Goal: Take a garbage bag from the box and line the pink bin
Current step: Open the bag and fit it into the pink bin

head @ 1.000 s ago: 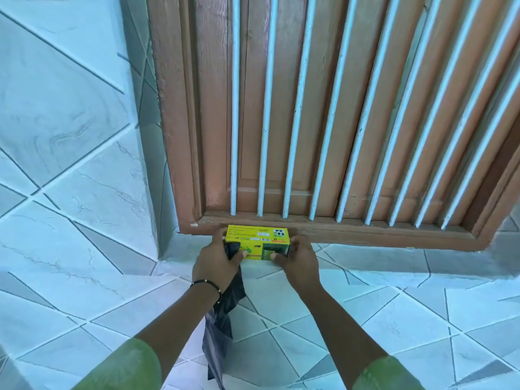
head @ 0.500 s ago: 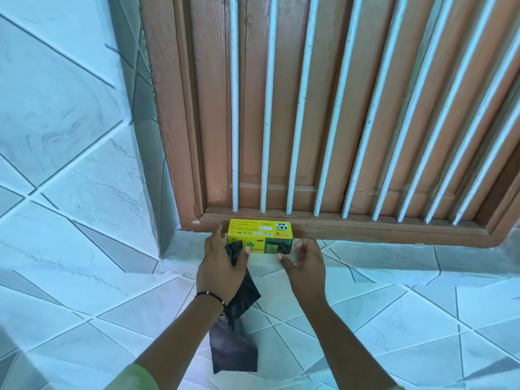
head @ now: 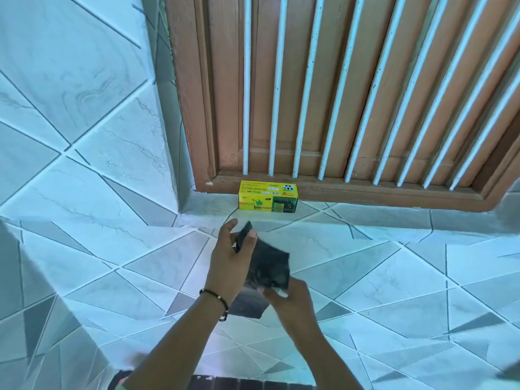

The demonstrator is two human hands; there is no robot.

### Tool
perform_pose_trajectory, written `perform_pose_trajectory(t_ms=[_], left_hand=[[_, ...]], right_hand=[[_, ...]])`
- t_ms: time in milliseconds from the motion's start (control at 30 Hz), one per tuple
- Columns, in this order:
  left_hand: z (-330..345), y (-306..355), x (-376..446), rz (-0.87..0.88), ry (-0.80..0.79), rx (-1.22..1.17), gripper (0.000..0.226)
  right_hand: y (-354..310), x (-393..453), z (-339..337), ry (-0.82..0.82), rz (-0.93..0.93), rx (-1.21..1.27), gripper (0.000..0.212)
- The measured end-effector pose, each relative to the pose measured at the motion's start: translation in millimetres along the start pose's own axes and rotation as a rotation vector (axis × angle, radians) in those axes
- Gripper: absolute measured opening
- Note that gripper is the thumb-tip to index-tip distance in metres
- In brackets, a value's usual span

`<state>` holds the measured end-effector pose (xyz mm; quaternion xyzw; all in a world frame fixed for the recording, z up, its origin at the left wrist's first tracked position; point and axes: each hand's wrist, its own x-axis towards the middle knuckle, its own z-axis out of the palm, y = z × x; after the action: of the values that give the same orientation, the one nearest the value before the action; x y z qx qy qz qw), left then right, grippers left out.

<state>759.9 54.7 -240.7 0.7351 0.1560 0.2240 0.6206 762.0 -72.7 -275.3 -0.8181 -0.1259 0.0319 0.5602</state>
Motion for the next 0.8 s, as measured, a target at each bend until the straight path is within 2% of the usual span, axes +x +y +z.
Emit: perform_pose_trajectory(t_ms=[100, 167, 200, 267, 333, 367, 400, 467, 567, 633, 700, 733, 800], left_hand=[[-17, -4, -21, -0.068, -0.078, -0.090, 0.075], [-27, -12, -35, -0.105, -0.195, -0.022, 0.093], [-31, -17, -43, -0.092, -0.274, 0.085, 0.087], [-32, -25, -53, -0.002, -0.322, 0.315, 0.049], [-31, -26, -57, 0.045, -0.248, 0.272, 0.028], [-30, -25, -58, 0.053, -0.217, 0.200, 0.023], [-30, -21, -58, 0.064, -0.196, 0.141, 0.020], [-29, -12, -59, 0.085, -0.173, 0.054, 0.015], [-29, -2, -60, 0.096, -0.149, -0.046, 0.014], [-30, -2, -63, 0.092, -0.222, -0.036, 0.029], [-32, -10, -68, 0.089, -0.378, 0.041, 0.051], [-32, -13, -72, 0.110, -0.435, 0.127, 0.055], [-31, -20, -76, 0.147, -0.394, 0.268, 0.044]], right_hand=[[-11, -6, -15, 0.022, 0.003, 0.206, 0.005], [-21, -8, -26, 0.009, 0.007, 0.342, 0.006], [-25, -11, -32, -0.002, 0.014, 0.389, 0.008], [-29, -13, -41, -0.018, 0.019, 0.438, 0.011], [-33, -17, -48, -0.071, 0.027, 0.454, 0.006], [-32, -19, -51, -0.099, 0.034, 0.447, 0.002], [-30, -22, -53, -0.126, 0.039, 0.440, 0.007], [-24, -29, -54, -0.170, 0.057, 0.395, 0.012], [-10, -39, -51, -0.180, 0.082, 0.340, 0.004], [-4, -44, -50, -0.159, 0.078, 0.349, 0.003], [-6, -44, -51, -0.136, 0.068, 0.374, 0.004], [-9, -44, -53, -0.134, 0.062, 0.388, 0.005], [-11, -42, -57, -0.156, 0.065, 0.420, 0.010]])
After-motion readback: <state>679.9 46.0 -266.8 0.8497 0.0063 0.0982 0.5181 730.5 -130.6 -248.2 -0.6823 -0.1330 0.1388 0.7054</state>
